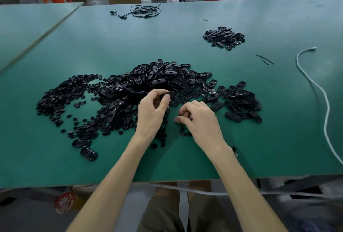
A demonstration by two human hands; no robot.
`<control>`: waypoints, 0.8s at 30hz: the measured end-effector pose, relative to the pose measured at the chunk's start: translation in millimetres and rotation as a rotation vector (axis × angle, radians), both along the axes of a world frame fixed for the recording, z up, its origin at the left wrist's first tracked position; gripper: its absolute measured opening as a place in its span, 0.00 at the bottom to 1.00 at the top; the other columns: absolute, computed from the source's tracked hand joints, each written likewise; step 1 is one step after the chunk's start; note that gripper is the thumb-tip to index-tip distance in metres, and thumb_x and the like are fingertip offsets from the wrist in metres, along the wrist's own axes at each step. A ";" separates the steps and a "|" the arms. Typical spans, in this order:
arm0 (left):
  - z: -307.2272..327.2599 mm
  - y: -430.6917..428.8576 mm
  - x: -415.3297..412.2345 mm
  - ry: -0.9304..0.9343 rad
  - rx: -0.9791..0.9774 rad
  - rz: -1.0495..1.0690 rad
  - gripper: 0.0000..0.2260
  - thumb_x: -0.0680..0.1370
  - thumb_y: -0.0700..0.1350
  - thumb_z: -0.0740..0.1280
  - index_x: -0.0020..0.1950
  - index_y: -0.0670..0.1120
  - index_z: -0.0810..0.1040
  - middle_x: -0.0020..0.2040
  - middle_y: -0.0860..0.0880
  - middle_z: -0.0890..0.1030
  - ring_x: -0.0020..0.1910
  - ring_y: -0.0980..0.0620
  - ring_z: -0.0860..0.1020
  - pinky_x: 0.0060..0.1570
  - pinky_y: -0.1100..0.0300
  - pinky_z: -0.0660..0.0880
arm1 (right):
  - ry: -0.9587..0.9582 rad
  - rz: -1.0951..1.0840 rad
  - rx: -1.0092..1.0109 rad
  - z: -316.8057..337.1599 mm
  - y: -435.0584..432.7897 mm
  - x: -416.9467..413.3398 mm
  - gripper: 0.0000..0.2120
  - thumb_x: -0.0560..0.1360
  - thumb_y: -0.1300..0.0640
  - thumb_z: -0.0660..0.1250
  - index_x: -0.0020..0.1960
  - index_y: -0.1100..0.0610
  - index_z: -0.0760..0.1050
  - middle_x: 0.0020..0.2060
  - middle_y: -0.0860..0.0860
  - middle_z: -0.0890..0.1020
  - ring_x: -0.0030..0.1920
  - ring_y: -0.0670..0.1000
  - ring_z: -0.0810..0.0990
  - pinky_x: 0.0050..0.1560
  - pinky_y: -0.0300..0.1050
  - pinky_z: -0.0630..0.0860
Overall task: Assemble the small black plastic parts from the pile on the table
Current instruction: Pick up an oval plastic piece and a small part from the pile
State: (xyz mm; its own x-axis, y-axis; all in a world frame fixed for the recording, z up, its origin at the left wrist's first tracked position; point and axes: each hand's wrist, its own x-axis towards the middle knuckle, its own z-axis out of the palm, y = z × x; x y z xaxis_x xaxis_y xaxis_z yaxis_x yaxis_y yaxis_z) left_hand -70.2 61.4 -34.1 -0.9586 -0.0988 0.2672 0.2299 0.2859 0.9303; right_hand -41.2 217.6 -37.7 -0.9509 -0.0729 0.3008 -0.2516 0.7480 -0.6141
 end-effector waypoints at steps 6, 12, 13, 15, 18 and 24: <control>-1.6 -2.1 -0.3 -0.007 0.053 -0.040 0.08 0.82 0.39 0.69 0.59 0.48 0.84 0.47 0.50 0.86 0.43 0.52 0.84 0.50 0.57 0.81 | 0.050 0.024 -0.026 0.4 0.1 2.0 0.05 0.77 0.57 0.75 0.52 0.56 0.82 0.42 0.44 0.78 0.48 0.48 0.76 0.55 0.48 0.75; -4.8 -3.5 -2.7 -0.004 0.056 -0.007 0.12 0.83 0.36 0.67 0.64 0.46 0.83 0.48 0.54 0.87 0.48 0.53 0.86 0.54 0.53 0.82 | 0.060 0.055 -0.025 0.7 -1.3 3.2 0.09 0.77 0.60 0.74 0.57 0.57 0.83 0.50 0.47 0.82 0.51 0.49 0.80 0.58 0.50 0.77; -5.5 -3.6 -3.3 -0.011 0.055 -0.005 0.13 0.83 0.36 0.67 0.65 0.46 0.83 0.48 0.55 0.87 0.48 0.51 0.86 0.54 0.50 0.82 | 0.058 0.059 -0.030 0.5 -1.0 3.0 0.10 0.78 0.60 0.74 0.59 0.56 0.83 0.52 0.47 0.82 0.52 0.48 0.80 0.59 0.50 0.77; -6.7 -3.7 -4.1 -0.027 0.050 -0.001 0.14 0.84 0.35 0.66 0.67 0.46 0.82 0.49 0.56 0.87 0.48 0.46 0.85 0.53 0.46 0.81 | 0.056 0.066 -0.029 0.1 -0.3 2.2 0.12 0.78 0.60 0.74 0.61 0.56 0.82 0.55 0.47 0.82 0.56 0.49 0.79 0.62 0.50 0.77; -8.4 -4.7 -5.1 -0.035 0.039 0.008 0.15 0.84 0.35 0.65 0.69 0.46 0.81 0.49 0.57 0.87 0.47 0.40 0.84 0.51 0.46 0.81 | 0.082 0.027 -0.005 1.4 -0.4 2.1 0.15 0.77 0.60 0.75 0.63 0.56 0.82 0.58 0.48 0.81 0.62 0.50 0.76 0.65 0.49 0.74; -12.0 -4.8 -7.9 -0.038 0.031 0.027 0.15 0.84 0.37 0.65 0.68 0.49 0.81 0.45 0.53 0.87 0.29 0.57 0.71 0.31 0.65 0.69 | -0.025 -0.109 -0.001 -1.6 3.4 0.0 0.12 0.73 0.47 0.78 0.48 0.54 0.82 0.43 0.46 0.75 0.53 0.50 0.68 0.58 0.44 0.70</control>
